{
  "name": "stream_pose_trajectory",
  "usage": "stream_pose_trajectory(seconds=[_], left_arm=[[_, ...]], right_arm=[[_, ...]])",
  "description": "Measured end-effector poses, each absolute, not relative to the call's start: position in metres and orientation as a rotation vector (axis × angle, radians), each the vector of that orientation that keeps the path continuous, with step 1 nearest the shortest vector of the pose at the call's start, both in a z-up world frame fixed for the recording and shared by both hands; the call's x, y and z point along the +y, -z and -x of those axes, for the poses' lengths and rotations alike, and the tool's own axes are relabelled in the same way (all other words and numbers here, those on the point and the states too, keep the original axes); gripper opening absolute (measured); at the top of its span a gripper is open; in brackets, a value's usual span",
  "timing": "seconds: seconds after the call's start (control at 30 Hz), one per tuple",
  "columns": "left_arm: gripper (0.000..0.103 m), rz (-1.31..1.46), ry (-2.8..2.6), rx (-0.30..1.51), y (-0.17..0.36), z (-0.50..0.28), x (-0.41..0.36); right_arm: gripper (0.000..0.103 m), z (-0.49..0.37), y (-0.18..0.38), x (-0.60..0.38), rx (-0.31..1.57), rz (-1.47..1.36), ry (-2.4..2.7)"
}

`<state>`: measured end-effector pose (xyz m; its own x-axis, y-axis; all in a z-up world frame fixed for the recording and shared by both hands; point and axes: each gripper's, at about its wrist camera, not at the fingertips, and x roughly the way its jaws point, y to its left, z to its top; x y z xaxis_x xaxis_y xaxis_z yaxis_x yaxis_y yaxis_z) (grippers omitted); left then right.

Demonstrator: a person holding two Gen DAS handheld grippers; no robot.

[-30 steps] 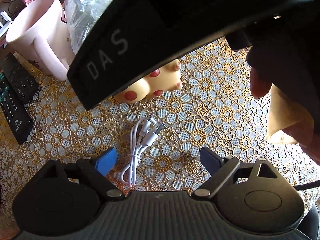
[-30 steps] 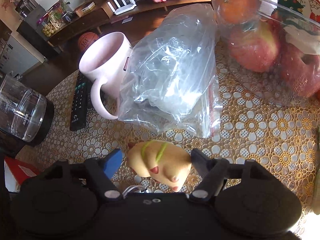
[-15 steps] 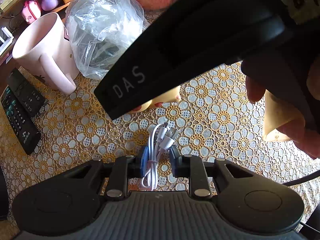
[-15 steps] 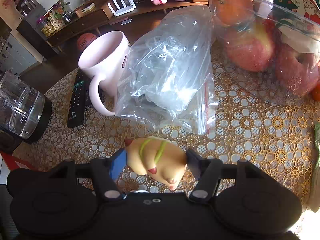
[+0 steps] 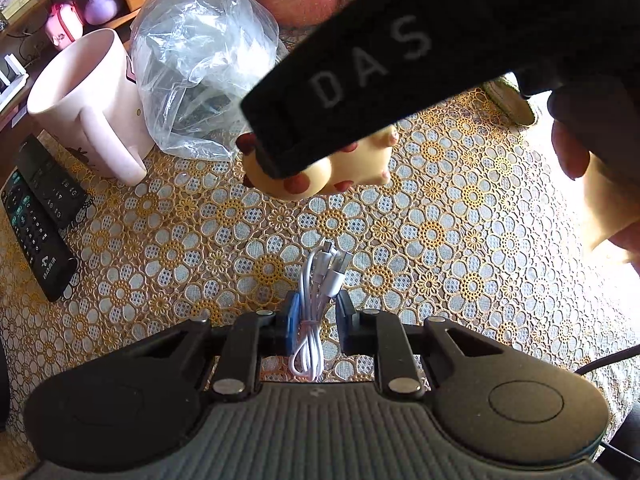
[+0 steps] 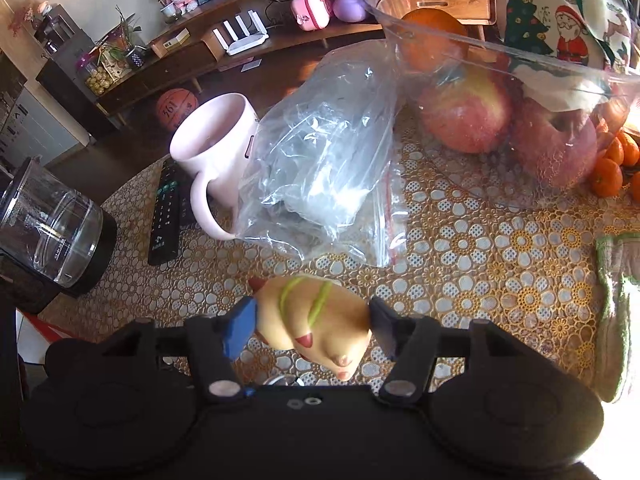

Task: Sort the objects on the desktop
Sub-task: 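Carry the yellow toy and white cable over the red box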

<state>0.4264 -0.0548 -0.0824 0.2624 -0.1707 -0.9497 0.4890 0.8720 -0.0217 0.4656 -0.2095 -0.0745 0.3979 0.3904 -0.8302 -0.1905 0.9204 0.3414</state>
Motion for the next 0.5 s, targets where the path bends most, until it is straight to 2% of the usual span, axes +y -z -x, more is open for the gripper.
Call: stream_pose_trajectory(seconds=[0.5], left_arm=[[0.018,-0.232,0.464,1.187,0.036,-0.393,-0.076]], right_arm=[[0.061,-0.407,0.037,-0.245,1.072,-0.188,-0.332]])
